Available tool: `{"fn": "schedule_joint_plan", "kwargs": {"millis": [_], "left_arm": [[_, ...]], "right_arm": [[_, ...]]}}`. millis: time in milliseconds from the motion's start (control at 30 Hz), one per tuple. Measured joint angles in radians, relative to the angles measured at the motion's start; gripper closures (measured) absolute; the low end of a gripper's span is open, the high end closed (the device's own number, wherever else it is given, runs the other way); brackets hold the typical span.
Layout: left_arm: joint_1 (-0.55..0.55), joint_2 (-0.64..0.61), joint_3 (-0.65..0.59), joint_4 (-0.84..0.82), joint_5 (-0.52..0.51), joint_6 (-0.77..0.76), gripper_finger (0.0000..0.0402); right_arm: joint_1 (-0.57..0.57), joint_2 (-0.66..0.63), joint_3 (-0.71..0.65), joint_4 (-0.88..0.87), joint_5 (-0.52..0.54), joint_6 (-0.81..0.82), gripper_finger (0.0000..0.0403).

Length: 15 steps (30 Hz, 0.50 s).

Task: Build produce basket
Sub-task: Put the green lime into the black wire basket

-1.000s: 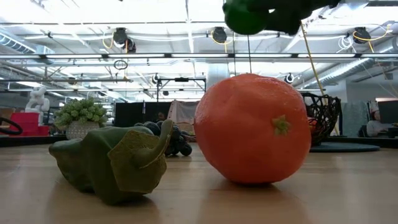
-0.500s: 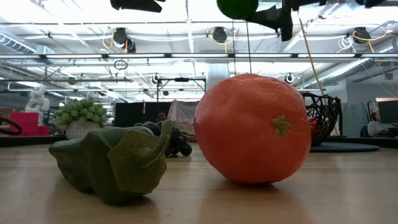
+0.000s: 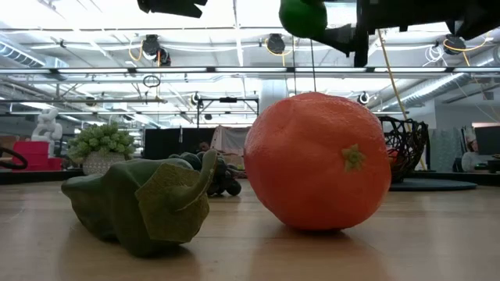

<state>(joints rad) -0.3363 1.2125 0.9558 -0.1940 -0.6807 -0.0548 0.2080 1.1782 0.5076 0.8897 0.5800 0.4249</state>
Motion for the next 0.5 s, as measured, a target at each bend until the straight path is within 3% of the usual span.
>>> {"fn": "schedule_joint_plan", "kwargs": {"millis": [167,367,500], "left_arm": [[0.0,0.0,0.0,0.0,0.0,0.016,0.0135],[0.0,0.0,0.0,0.0,0.0,0.016,0.0135],[0.0,0.0,0.0,0.005,0.0,0.014,0.0135]], "right_arm": [[0.0,-0.004,0.0,-0.044,0.029,-0.215,0.0115],[-0.053,-0.011,0.0,-0.227,0.325,-0.376,0.0115],[-0.161,-0.011,0.0,-0.35,0.32,-0.403,0.0115]]}}
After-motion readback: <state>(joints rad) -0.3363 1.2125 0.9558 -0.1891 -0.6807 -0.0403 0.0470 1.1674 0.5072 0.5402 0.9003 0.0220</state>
